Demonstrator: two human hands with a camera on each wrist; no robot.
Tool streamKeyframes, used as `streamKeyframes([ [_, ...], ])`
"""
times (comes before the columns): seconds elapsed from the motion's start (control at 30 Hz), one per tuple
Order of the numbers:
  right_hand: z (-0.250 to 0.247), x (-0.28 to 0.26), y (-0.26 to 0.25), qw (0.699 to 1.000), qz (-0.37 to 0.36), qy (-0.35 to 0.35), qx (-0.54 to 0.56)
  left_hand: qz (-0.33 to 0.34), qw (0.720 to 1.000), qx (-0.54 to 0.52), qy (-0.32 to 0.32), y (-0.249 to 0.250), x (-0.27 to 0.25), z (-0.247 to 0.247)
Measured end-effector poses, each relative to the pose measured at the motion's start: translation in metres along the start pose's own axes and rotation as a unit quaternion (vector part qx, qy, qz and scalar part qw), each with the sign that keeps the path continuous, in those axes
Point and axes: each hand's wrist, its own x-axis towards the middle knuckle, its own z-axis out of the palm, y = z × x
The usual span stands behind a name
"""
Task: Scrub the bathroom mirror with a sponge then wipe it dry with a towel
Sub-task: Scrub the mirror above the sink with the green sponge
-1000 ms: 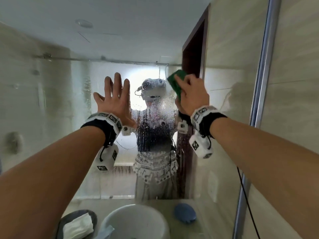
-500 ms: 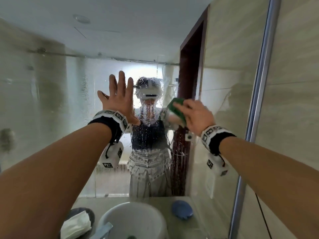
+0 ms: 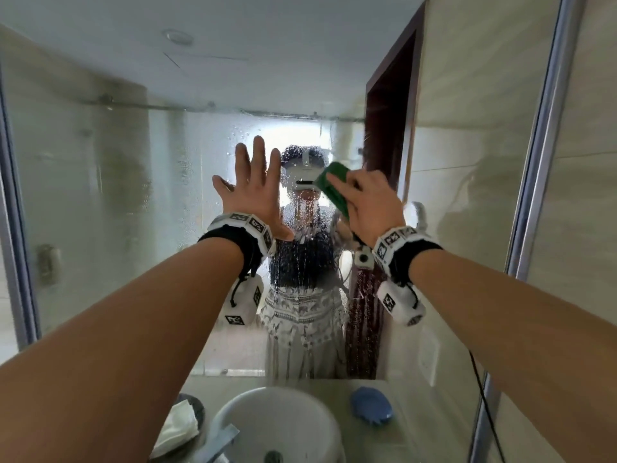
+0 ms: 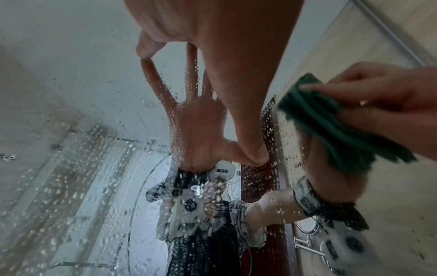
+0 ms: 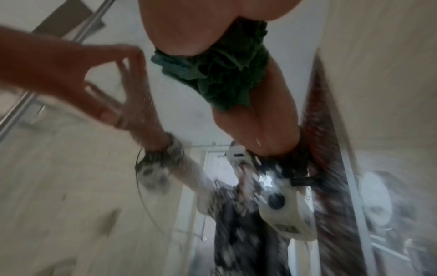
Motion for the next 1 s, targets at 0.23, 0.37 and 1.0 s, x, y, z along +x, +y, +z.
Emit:
streamKeyframes([
  [0.23, 0.004, -0.04, 0.019, 0.965, -0.224, -0.12, -0.064, 0.001, 1.0, 0.002, 0.005, -0.001, 0.0, 0.001],
  [0.37, -0.015, -0.026, 0.014, 0.998, -0.026, -0.063, -0.012, 0.007, 1.0, -0.001, 0.005, -0.002, 0.0, 0.0],
  [1.0, 0.032, -0.02, -0.027, 0.983, -0.175, -0.052, 0.009, -0.015, 1.0, 0.026, 0.01, 0.003, -0.001, 0.003],
])
